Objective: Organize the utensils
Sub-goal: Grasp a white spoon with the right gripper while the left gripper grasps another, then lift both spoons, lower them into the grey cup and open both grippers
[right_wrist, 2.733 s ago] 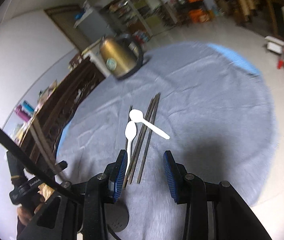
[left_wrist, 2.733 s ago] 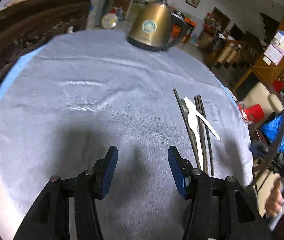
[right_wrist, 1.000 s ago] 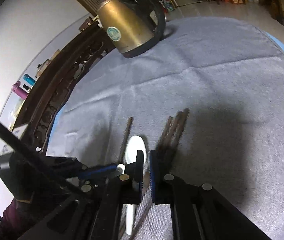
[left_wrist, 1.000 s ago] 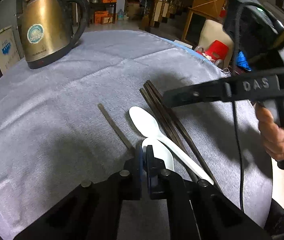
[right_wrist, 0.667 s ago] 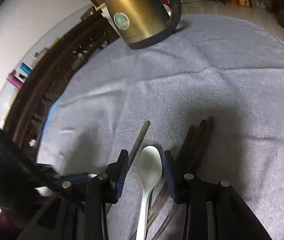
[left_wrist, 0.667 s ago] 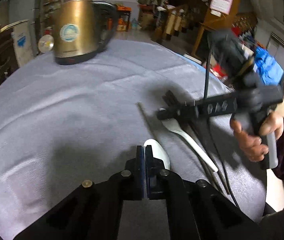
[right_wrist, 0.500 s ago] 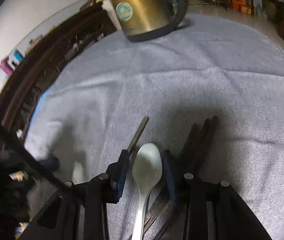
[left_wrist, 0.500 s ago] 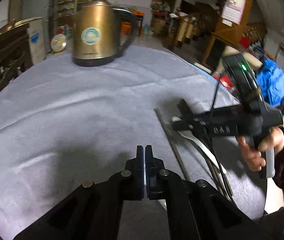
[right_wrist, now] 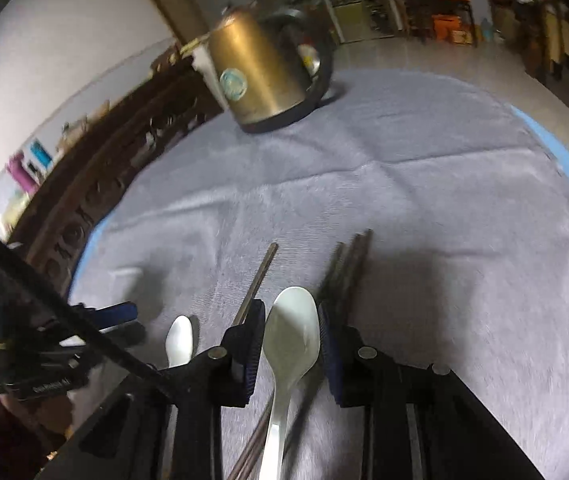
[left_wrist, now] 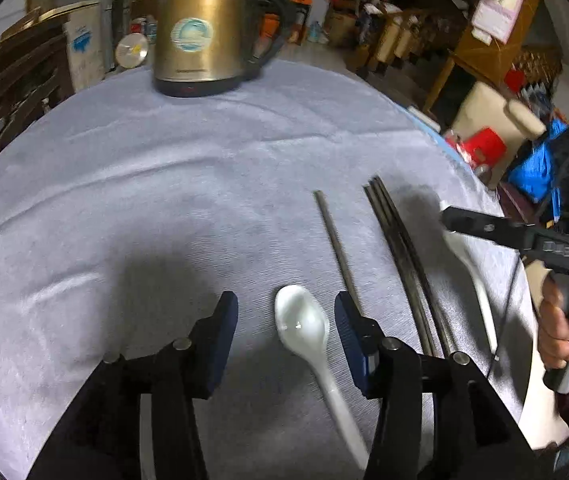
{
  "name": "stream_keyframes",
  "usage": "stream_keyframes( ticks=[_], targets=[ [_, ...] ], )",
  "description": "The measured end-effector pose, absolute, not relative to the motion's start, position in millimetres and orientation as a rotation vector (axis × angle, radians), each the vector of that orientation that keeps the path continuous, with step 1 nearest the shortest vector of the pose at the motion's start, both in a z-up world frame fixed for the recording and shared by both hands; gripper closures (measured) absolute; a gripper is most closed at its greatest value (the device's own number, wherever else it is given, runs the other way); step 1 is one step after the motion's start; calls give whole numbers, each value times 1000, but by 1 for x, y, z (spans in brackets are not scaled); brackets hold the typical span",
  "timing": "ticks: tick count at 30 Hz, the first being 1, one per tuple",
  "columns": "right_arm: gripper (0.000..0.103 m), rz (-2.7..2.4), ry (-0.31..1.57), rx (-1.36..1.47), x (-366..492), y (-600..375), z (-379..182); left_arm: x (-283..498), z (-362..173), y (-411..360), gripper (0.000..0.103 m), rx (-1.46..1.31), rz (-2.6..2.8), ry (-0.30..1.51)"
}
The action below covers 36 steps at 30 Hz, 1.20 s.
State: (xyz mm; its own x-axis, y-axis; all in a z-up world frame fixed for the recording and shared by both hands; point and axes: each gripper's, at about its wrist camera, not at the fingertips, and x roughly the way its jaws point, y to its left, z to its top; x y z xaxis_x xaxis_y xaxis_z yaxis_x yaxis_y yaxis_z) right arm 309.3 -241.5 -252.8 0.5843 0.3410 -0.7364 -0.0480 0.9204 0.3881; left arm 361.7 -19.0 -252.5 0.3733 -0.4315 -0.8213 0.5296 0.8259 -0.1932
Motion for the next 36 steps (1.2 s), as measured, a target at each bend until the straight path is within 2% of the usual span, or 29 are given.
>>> stream_keyframes(
  ticks=[2, 4, 6, 9, 15, 27, 31, 36],
  targets=[
    [74, 228, 895, 396, 296, -254, -251, 366, -261, -34, 52, 162, -632, 1048],
    [74, 212, 862, 443, 281, -266, -249, 369, -276, -44, 70, 220, -606, 1100],
    [74, 210, 834, 485, 270, -271, -247, 365, -275, -44, 72, 233, -613, 1048],
    [74, 197, 769, 526, 246, -279, -236, 364, -278, -37, 73, 206, -568, 1052],
    [74, 173, 666, 557, 208, -275, -217, 338, -248, 0, 73, 76, -454, 933],
    [74, 103, 273, 542, 111, -231, -144, 200, -142, 56, 73, -192, -265, 494],
    [73, 72, 197, 537, 90, -217, -136, 178, -135, 50, 73, -229, -260, 406],
    [73, 17, 171, 475, 81, -193, -144, 177, -142, 38, 72, -257, -246, 378]
  ],
)
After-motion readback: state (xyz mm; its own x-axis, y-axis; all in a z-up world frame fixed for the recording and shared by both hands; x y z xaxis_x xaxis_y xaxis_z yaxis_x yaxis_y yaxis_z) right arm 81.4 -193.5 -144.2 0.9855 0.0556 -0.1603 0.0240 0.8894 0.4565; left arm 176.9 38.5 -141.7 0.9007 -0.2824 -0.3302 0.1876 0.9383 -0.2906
